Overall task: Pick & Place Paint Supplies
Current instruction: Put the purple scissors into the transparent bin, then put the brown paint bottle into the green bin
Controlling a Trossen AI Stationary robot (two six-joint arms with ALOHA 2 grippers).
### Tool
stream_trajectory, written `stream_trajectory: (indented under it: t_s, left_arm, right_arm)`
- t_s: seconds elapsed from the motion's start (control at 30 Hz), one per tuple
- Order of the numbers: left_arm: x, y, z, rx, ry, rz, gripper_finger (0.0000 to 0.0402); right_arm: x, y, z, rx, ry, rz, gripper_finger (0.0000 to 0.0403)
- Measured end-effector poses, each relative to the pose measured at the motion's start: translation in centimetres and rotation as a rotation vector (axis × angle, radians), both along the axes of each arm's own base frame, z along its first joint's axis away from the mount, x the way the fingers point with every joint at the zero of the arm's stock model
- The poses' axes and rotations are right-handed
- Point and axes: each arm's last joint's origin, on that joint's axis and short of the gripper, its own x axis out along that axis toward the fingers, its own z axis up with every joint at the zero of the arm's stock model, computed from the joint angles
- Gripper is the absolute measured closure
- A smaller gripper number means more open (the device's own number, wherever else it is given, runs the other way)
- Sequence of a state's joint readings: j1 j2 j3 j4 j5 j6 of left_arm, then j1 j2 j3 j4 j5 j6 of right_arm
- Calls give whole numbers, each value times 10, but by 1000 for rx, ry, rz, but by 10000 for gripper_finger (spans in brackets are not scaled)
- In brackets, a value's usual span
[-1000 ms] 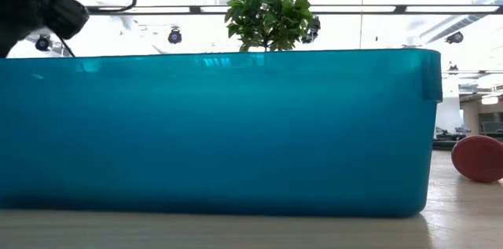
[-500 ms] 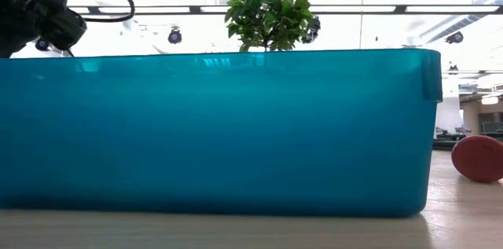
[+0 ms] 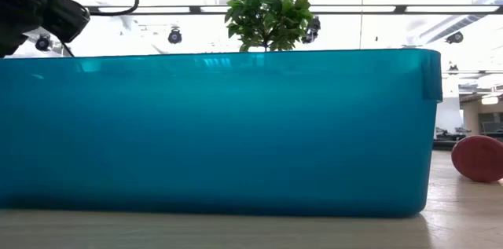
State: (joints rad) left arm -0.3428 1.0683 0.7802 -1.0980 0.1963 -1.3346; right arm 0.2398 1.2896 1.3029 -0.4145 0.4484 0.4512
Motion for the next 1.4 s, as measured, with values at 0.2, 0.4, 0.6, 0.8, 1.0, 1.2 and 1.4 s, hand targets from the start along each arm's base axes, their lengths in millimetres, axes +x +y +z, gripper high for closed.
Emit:
stream_trajectory:
  t_s: [0.2, 0.4, 0.6, 0.8, 1.0, 1.2, 1.4]
  left_arm:
    - [0, 0, 1, -7, 0, -4, 292]
    - [1, -2, 7, -43, 1, -11, 241]
    - [9, -3, 32, -147, -58, -10, 231]
    - [19, 4, 65, -165, -184, 22, 231]
    - [40, 30, 84, -153, -275, 29, 231]
    - [81, 76, 78, -209, -183, -70, 231]
    - [115, 137, 67, -247, 11, -184, 231]
  right_arm:
    - [0, 0, 0, 2, -1, -1, 199]
    - [0, 0, 0, 2, -1, 0, 199]
    - [-1, 0, 1, -1, -3, 2, 199]
    - [-1, 0, 1, -11, -1, 6, 199]
    - [-1, 0, 1, -21, 1, 9, 199]
    - [-1, 0, 1, -18, 1, 8, 199]
    - [-1, 0, 1, -4, -3, 3, 199]
